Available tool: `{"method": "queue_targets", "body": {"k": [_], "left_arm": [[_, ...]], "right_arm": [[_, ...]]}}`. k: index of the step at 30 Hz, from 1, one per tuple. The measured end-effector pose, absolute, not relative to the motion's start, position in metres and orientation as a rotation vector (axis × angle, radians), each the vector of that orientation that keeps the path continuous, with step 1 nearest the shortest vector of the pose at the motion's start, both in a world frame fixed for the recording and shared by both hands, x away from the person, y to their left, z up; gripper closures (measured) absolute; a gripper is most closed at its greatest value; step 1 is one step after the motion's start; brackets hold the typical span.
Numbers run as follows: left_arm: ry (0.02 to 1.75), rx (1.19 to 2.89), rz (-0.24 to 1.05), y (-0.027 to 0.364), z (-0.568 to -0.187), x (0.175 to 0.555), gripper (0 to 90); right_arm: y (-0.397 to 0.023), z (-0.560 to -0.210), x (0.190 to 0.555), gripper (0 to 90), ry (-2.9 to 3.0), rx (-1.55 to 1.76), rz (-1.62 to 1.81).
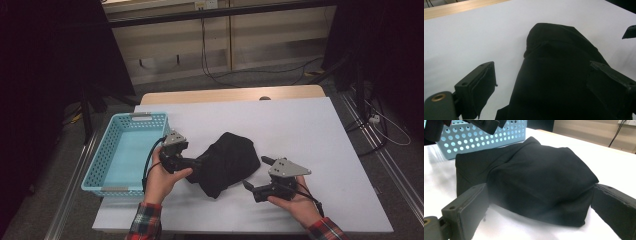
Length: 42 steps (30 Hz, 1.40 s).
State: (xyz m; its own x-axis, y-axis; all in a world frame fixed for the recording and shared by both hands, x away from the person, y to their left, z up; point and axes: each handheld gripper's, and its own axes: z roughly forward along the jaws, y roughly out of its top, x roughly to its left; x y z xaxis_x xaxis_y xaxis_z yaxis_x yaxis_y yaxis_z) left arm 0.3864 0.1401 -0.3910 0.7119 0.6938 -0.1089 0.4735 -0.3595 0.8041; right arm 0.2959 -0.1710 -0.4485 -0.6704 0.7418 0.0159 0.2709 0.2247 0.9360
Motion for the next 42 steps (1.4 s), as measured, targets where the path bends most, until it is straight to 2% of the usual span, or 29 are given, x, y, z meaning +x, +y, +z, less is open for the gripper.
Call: {"method": "queue_targets", "body": {"k": [32,42], "left_arm": [[0.915,2.003,0.345,0.147,-0.389,0.383,8.8],[0.909,2.016,0.347,0.147,-0.388,0.382,8.9]], "right_arm": [[-0.154,-0.449,0.300,3.4,2.125,0.908,1.431],[-0.133,-0.448,0.304,14.7,2.207,0.864,1.477]]}}
